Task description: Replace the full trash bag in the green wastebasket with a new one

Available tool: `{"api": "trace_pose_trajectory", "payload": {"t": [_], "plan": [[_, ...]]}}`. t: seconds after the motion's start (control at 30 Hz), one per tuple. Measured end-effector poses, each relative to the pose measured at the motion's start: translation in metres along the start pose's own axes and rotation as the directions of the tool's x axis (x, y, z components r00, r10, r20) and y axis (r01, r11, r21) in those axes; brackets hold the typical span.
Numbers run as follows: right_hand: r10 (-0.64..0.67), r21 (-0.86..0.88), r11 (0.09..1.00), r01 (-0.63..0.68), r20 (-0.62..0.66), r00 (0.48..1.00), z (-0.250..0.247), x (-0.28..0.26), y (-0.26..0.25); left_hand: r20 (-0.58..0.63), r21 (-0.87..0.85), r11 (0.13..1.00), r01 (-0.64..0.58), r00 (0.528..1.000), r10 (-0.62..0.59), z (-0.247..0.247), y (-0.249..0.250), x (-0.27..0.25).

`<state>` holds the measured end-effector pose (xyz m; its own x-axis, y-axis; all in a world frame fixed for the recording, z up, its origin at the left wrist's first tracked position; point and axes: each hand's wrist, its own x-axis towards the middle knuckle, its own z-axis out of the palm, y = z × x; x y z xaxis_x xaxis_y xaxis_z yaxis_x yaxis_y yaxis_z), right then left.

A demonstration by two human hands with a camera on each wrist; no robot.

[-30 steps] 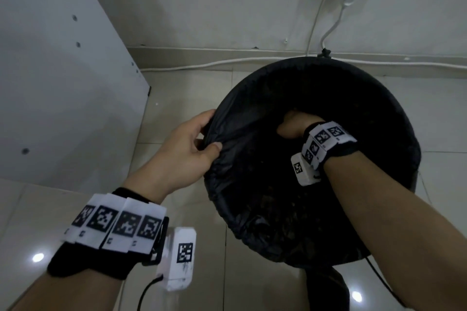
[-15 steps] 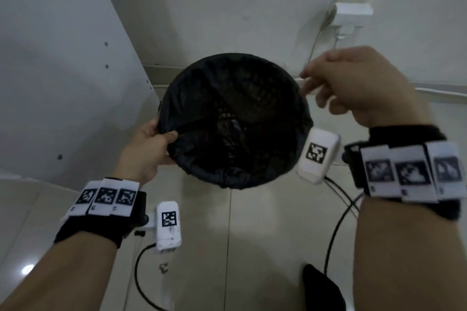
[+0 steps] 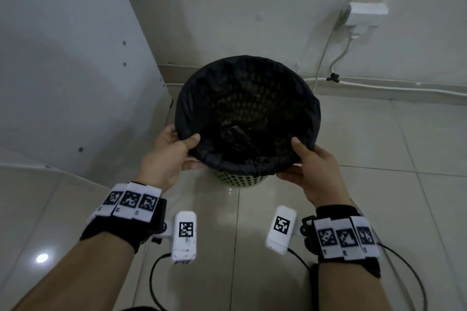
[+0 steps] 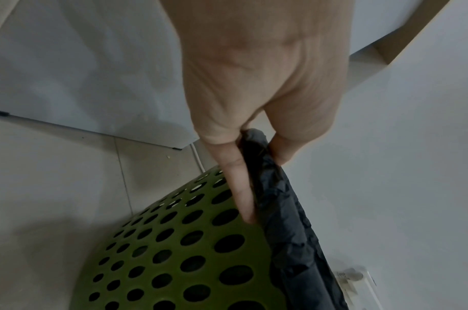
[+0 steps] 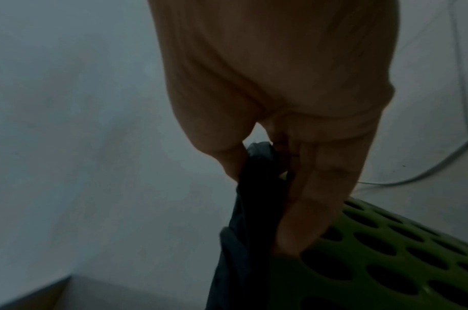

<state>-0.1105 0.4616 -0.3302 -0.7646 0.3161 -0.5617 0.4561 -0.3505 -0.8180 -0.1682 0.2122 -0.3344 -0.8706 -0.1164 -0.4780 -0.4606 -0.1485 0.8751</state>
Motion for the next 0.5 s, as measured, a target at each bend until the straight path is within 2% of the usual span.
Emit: {"api": "trace_pose_trajectory", "payload": {"t": [0.23, 0.33, 0.4, 0.5], "plan": [[0.057, -0.032, 0.998, -0.056, 0.016, 0.998, 0.0, 0.007, -0.008, 0.0, -0.058, 0.998, 0.037, 0.999, -0.037, -0.01, -0.001, -0.005], [0.127, -0.232, 0.963, -0.139, -0.066, 0.99, -0.003, 0.0, -0.021, -0.084, 0.027, 0.991, 0.129, 0.988, -0.127, -0.018, 0.007, -0.02], [0.119, -0.38, 0.91, -0.169, -0.153, 0.981, -0.009, -0.012, -0.034, -0.145, 0.088, 0.978, 0.187, 0.974, -0.173, -0.024, 0.016, -0.04], [0.081, -0.499, 0.852, -0.157, -0.171, 0.982, -0.022, -0.049, -0.064, -0.153, 0.122, 0.956, 0.267, 0.957, -0.248, -0.032, 0.032, -0.085]]}}
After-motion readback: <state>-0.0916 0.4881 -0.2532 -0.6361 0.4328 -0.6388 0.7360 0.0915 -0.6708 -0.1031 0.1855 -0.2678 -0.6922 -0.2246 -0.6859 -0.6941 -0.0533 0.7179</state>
